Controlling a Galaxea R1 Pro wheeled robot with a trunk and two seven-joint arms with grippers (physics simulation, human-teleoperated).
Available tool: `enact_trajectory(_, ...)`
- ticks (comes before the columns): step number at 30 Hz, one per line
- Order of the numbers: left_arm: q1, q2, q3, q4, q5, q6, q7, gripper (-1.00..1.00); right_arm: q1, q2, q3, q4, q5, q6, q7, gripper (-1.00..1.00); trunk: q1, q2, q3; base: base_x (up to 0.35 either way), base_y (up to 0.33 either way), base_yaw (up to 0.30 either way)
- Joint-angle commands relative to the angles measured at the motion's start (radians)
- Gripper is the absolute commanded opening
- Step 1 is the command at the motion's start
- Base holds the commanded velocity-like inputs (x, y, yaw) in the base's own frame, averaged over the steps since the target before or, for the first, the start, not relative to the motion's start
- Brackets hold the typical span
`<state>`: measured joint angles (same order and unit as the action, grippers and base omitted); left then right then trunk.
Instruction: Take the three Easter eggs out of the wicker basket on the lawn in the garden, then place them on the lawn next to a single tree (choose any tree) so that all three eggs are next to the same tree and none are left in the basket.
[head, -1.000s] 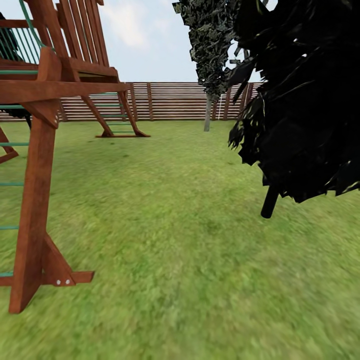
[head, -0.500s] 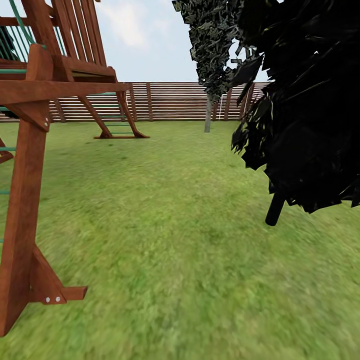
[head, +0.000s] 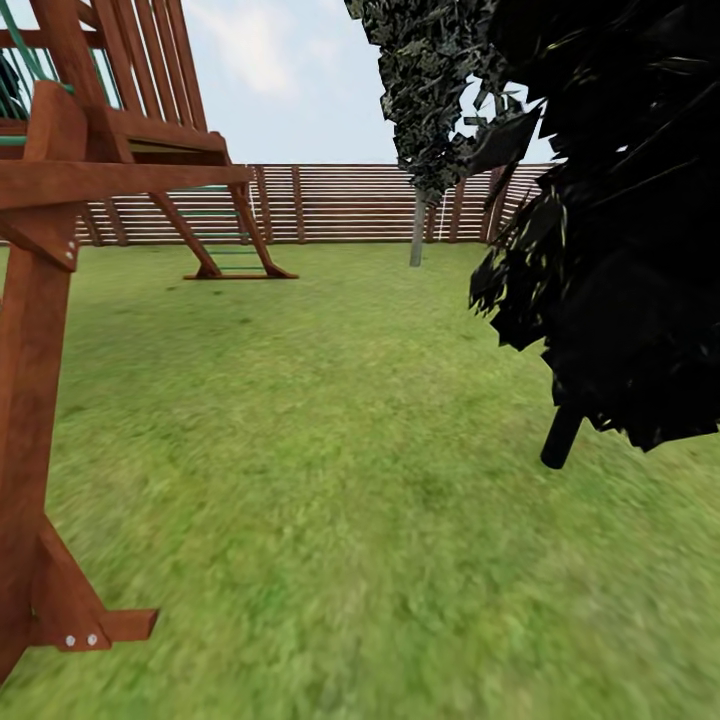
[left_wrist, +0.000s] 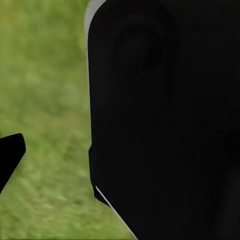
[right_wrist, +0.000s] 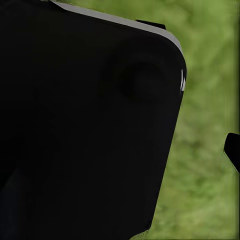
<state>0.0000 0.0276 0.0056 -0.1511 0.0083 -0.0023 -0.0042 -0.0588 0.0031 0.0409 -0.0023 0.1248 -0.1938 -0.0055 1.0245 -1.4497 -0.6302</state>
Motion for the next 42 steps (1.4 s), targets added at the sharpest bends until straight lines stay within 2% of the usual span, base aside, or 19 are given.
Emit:
enact_trajectory(1,0.0,0.0,0.001,-0.001,0.001,0.0,0.0,1.0,-0.001,0.0,0.003,0.001,0.004,-0.003,-0.001,1.0,0.001,0.0,-0.001,0.323,0.0,0.0)
enact_trajectory(42,0.0,0.0,-0.001,-0.001,0.001,-0.001,0.0,1.0,0.0,0.0,0.003,0.001,0.004,-0.003,-0.001,1.0,0.001,0.0,-0.001,0.323,0.0,0.0)
